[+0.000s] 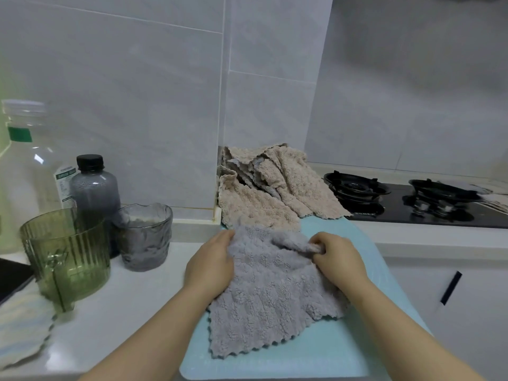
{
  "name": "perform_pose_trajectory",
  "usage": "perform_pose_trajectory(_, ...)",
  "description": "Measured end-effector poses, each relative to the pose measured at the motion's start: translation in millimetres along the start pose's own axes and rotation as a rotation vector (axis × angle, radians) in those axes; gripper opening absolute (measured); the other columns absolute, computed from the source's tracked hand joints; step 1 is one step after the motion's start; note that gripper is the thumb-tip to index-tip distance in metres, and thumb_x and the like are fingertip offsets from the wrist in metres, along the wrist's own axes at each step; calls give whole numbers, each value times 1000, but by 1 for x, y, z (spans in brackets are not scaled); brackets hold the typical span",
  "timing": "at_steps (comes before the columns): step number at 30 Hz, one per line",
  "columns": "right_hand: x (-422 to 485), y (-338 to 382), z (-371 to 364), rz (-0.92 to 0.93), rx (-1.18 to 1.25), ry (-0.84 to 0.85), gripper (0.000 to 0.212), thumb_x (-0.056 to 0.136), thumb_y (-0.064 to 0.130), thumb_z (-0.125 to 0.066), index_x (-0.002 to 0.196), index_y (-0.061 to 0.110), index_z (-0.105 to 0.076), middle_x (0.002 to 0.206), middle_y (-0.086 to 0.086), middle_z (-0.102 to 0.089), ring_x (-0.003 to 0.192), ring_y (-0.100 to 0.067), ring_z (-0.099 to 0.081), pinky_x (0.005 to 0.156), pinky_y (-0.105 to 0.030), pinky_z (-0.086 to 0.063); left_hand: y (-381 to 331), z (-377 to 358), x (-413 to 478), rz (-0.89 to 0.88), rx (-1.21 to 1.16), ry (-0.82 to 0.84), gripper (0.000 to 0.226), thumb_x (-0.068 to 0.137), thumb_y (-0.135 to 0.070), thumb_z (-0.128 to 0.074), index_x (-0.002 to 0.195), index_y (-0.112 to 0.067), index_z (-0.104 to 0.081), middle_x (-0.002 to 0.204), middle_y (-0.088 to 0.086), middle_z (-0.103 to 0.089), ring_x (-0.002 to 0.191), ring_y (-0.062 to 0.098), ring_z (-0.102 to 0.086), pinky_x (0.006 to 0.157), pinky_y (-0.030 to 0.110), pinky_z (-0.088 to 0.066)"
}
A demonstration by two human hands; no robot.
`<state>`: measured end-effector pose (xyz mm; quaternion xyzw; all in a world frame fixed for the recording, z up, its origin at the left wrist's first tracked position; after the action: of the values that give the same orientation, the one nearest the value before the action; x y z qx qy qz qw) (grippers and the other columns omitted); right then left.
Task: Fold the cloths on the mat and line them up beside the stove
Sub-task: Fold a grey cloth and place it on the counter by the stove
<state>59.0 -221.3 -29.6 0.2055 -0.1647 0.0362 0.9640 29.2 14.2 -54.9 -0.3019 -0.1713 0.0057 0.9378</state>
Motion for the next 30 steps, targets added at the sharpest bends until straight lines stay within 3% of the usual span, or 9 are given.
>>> perform_pose_trajectory(3,-2,5,13,-9,-8,-206,26,86,18,-52,109,24,-62,106,-1,-65,98,-25,-47,72,-34,-38,-4,5,-1,-51,-11,-81,65,93,-7,-40,149,-26,-13,157,-12,-8,141,11,-21,102,28,-35)
perform_pose_trajectory(6,-7,-6,-2,-131,-114,-17,44,92,38,-47,135,29,-42,144,-1,-39,125,-30,-36,97,-40,-33,0,1,2,-23,-35,-48,68,92,-6,-41,149,-22,-8,157,-12,4,143,13,-16,104,28,-32)
perform_pose_trajectory(8,-15,-14,-3,-181,-83,12,50,92,44,-44,140,30,-35,151,-1,-27,132,-32,-29,103,-42,-28,3,-5,4,-17,-9,-4,62,92,-7,-41,148,-21,-17,157,-11,7,142,16,-18,104,31,-33)
perform_pose_trajectory(13,-35,-33,9,-229,46,-8,43,92,39,-47,132,26,-43,140,-4,-43,125,-30,-39,99,-39,-33,1,2,-1,-32,-82,-80,39,87,-12,-51,126,-22,-51,152,-4,-17,138,21,-21,108,34,-30)
perform_pose_trajectory(19,-57,-37,16,-146,70,101,45,90,36,-51,132,23,-41,127,-3,-55,117,-27,-49,90,-34,-39,-27,14,-39,-328,-41,-4,39,75,-54,-48,111,-38,-55,116,-19,-33,113,4,-28,96,24,-24)
perform_pose_trajectory(23,-72,-37,19,-77,142,-40,12,84,27,-59,90,21,-50,95,4,-50,94,-23,-49,79,-34,-41,-29,8,-65,-444,-21,266,44,69,-69,-39,105,-47,-53,104,-32,-43,102,-10,-41,92,17,-33)
perform_pose_trajectory(25,-79,-31,23,15,127,-137,17,81,26,-63,75,24,-47,84,7,-43,87,-20,-44,73,-31,-35,-29,7,-73,-449,9,353,50,67,-71,-39,108,-47,-53,107,-29,-47,105,-9,-43,93,14,-33)
perform_pose_trajectory(28,-85,-14,19,237,114,11,25,71,52,-61,67,38,-41,81,15,-46,85,-12,-42,72,-25,-29,-28,7,-79,-440,75,443,77,57,-86,-40,120,-44,-51,115,-26,-43,112,-6,-36,98,13,-26)
perform_pose_trajectory(30,-89,-7,11,313,75,210,41,57,78,-44,79,43,-45,91,24,-47,94,-4,-39,81,-21,-28,-27,5,-83,-461,158,493,98,47,-95,-32,130,-44,-42,122,-27,-33,117,-7,-27,100,14,-20)
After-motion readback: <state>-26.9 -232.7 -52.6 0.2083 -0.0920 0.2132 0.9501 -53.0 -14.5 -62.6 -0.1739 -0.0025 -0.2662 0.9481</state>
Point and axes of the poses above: each hand's wrist, its own x-axis towards the middle knuckle, its own z-axis out of the back of the hand, y = z × x, the point moved 6 cm from there along x, towards the middle knuckle
